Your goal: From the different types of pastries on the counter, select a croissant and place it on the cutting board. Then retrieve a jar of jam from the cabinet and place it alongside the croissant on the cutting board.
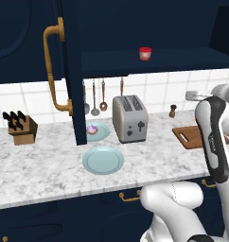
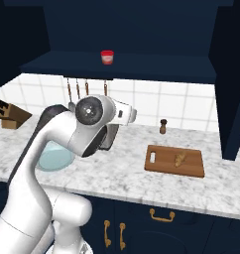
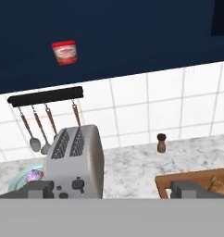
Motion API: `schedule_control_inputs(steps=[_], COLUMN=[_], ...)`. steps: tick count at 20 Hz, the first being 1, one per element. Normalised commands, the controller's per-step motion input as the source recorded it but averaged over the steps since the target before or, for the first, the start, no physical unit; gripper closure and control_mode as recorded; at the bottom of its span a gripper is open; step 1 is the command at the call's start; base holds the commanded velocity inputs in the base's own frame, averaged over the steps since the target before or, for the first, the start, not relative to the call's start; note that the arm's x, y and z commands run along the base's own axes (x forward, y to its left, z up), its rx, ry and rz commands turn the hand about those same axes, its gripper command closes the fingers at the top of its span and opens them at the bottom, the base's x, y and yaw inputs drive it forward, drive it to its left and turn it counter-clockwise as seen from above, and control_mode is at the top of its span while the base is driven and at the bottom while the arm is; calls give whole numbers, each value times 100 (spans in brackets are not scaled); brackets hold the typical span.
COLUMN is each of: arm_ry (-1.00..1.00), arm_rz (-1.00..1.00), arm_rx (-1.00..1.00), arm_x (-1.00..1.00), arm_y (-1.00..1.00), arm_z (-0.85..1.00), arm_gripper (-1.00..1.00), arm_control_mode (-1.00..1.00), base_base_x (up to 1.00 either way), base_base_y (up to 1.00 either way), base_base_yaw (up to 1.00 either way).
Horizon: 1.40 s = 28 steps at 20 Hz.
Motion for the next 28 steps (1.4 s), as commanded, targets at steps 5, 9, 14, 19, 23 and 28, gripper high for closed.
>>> schedule_control_inputs(steps=[5, 9, 14, 19, 23, 28], arm_ry=[-5, -30, -40, -34, -7, 7], arm_rz=[20, 20, 19, 19, 14, 4], arm_rx=[-2, -10, -18, -23, -22, -2], arm_x=[-34, -36, -30, -18, 6, 50], arm_y=[14, 4, 7, 24, 48, 21], arm_z=[60, 31, 17, 14, 12, 26], arm_gripper=[-100, -100, -100, -100, -100, -100], arm_control_mode=[-100, -100, -100, -100, -100, -100], base_base_x=[0, 0, 0, 0, 0, 0], base_base_y=[0, 0, 0, 0, 0, 0], base_base_yaw=[0, 0, 0, 0, 0, 0])
